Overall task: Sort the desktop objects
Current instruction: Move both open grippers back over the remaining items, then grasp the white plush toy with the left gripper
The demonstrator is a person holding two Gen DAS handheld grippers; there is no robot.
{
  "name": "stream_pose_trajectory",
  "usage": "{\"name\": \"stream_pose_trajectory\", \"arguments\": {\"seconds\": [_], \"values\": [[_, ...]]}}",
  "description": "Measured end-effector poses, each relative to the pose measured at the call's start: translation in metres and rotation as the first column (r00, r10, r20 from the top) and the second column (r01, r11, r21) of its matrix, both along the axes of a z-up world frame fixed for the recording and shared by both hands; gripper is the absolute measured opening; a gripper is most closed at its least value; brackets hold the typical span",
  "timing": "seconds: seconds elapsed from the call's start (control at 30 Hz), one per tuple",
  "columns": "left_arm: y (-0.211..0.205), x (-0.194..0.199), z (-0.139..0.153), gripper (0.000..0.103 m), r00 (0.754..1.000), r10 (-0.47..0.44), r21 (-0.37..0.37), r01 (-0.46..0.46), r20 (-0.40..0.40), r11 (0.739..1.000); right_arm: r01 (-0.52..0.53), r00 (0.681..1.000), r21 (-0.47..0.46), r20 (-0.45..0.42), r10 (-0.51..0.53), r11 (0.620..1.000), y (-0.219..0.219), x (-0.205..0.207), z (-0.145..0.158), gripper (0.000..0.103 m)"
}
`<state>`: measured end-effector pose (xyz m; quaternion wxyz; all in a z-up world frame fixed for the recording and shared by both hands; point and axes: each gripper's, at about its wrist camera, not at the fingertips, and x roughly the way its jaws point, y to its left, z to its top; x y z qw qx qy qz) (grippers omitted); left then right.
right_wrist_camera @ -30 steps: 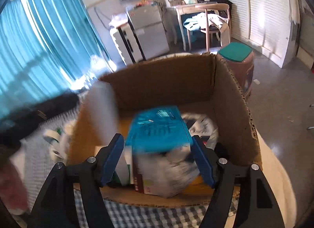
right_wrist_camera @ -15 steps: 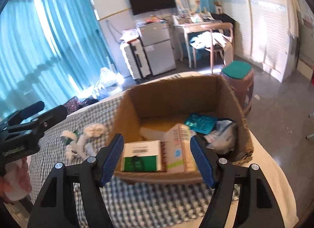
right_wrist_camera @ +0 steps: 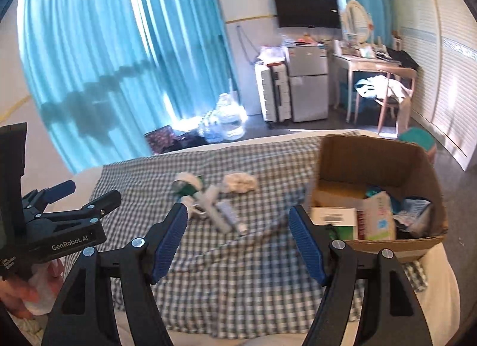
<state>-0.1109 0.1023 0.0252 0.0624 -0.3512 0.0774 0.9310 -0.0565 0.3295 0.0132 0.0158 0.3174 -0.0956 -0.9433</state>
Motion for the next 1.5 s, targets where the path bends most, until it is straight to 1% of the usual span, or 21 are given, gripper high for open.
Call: {"name": "stream_pose_trajectory", "arguments": {"seconds": [0.07,0.1,0.17,0.23,0.37,0.57,0.77,0.9,0.97,1.07,1.13,1.2,1.23,1.3,1.37,1.47,1.5], "values": [[-0.021,0.002,-0.004,0.103,0.999,0.037,0.014,-0.037,0.009,0.999,-0.041,0.999,-0.009,-0.006,0.041,0.999,-0.018,0.000,-0.003,0.071],[-0.034,0.001,-0.008,0.103,0.998,0.058,0.027,-0.059,0.015,0.998,-0.055,0.998,-0.005,-0.007,0.055,0.998,-0.026,-0.001,-0.004,0.071],[-0.047,-0.001,-0.013,0.103,0.996,0.084,0.040,-0.085,0.020,0.996,-0.076,0.997,0.013,-0.008,0.076,0.997,-0.038,-0.004,-0.010,0.071],[-0.062,-0.003,-0.026,0.103,0.993,0.109,0.043,-0.111,0.036,0.993,-0.094,0.996,0.019,-0.008,0.094,0.995,-0.047,-0.007,-0.016,0.071],[-0.074,-0.013,-0.056,0.103,0.991,0.095,0.038,-0.099,0.097,0.994,-0.115,0.993,-0.021,-0.036,0.114,0.993,-0.054,-0.011,-0.031,0.071],[-0.072,-0.029,-0.091,0.103,0.986,0.081,0.030,-0.086,0.146,0.996,-0.119,0.993,-0.031,-0.001,0.119,0.992,-0.054,-0.033,-0.054,0.071],[-0.052,-0.064,-0.128,0.103,0.974,0.064,0.022,-0.071,0.218,0.997,-0.104,0.991,-0.043,0.081,0.107,0.994,-0.046,-0.068,-0.092,0.070],[-0.037,-0.089,-0.152,0.103,0.971,0.056,0.012,-0.060,0.230,0.998,-0.113,0.986,-0.030,0.122,0.116,0.993,-0.047,-0.094,-0.117,0.070],[-0.031,-0.100,-0.163,0.103,0.969,0.051,0.005,-0.054,0.240,0.999,-0.130,0.982,-0.019,0.134,0.131,0.991,-0.050,-0.106,-0.129,0.066],[-0.020,-0.119,-0.185,0.103,0.966,0.041,0.001,-0.042,0.256,0.999,-0.160,0.976,0.002,0.149,0.158,0.987,-0.057,-0.127,-0.148,0.065],[-0.015,-0.129,-0.196,0.103,0.964,0.030,0.001,-0.032,0.265,0.999,-0.182,0.969,0.022,0.175,0.175,0.983,-0.062,-0.145,-0.163,0.058],[-0.013,-0.138,-0.205,0.103,0.964,0.030,0.002,-0.031,0.264,1.000,-0.203,0.961,0.045,0.202,0.190,0.978,-0.068,-0.161,-0.178,0.055],[-0.015,-0.141,-0.208,0.103,0.966,0.017,0.020,-0.023,0.259,1.000,-0.212,0.958,0.049,0.209,0.197,0.976,-0.069,-0.168,-0.184,0.051],[-0.016,-0.146,-0.216,0.103,0.967,0.012,0.016,-0.017,0.255,1.000,-0.233,0.948,0.022,0.229,0.222,0.972,-0.068,-0.180,-0.198,0.045],[-0.019,-0.152,-0.225,0.103,0.967,0.004,0.004,-0.005,0.255,1.000,-0.241,0.936,0.004,0.264,0.231,0.971,-0.069,-0.193,-0.213,0.043],[-0.026,-0.158,-0.234,0.103,0.968,-0.004,0.019,-0.001,0.249,1.000,-0.261,0.920,-0.037,0.293,0.260,0.965,-0.070,-0.205,-0.227,0.037],[-0.028,-0.160,-0.236,0.103,0.966,-0.012,0.039,0.002,0.257,0.999,-0.264,0.916,-0.041,0.301,0.263,0.964,-0.071,-0.208,-0.231,0.029]]}}
